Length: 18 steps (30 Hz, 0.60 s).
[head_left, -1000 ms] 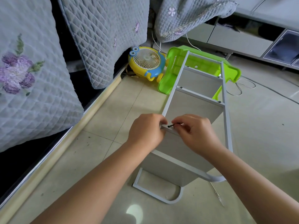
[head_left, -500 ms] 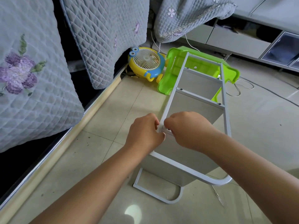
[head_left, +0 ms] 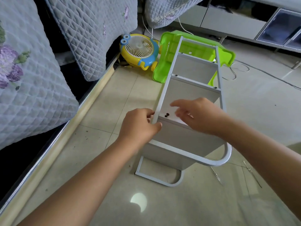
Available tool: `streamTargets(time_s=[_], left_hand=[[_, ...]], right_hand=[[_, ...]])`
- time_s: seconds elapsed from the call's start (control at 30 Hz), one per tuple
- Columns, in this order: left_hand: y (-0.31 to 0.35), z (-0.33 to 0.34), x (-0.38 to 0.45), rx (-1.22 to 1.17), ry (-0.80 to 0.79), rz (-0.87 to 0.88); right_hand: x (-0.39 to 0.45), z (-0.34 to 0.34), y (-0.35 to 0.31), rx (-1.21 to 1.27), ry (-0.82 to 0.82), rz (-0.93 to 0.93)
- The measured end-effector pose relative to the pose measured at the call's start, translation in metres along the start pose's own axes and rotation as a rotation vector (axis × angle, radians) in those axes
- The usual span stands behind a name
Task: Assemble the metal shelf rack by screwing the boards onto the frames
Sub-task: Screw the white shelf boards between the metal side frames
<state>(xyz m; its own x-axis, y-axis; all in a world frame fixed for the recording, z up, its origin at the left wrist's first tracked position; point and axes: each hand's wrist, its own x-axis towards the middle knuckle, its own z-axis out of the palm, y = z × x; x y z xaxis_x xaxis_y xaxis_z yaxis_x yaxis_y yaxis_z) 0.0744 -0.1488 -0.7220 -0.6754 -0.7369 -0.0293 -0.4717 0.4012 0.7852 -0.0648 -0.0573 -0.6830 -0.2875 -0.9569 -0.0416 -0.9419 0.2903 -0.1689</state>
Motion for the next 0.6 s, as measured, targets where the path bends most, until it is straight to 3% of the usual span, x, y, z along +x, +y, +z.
streamTargets(time_s=[0.17, 0.27, 0.3, 0.4, 0.5, 0.6], left_hand=[[0.022, 0.004, 0.003, 0.266, 0.141, 0.225], [0.046, 0.029, 0.004, 0.379, 0.09, 0.412], [0.054, 0.041, 0.004, 0.426, 0.018, 0.454], [0.07, 0.077, 0.009, 0.61, -0.209, 0.505], [0.07, 0.09, 0.013, 0.72, -0.244, 0.499], [0.067, 0.089, 0.012, 0.759, -0.239, 0.491]], right_hand=[[-0.051, 0.008, 0.071, -0.015, 0.54, 0.086], [-0.084, 0.034, 0.12, 0.044, 0.569, 0.384], [-0.094, 0.047, 0.136, 0.051, 0.474, 0.51], [-0.129, 0.105, 0.177, 0.021, -0.012, 0.785], [-0.151, 0.169, 0.196, 0.026, -0.347, 0.791], [-0.155, 0.215, 0.191, 0.119, -0.502, 0.742]])
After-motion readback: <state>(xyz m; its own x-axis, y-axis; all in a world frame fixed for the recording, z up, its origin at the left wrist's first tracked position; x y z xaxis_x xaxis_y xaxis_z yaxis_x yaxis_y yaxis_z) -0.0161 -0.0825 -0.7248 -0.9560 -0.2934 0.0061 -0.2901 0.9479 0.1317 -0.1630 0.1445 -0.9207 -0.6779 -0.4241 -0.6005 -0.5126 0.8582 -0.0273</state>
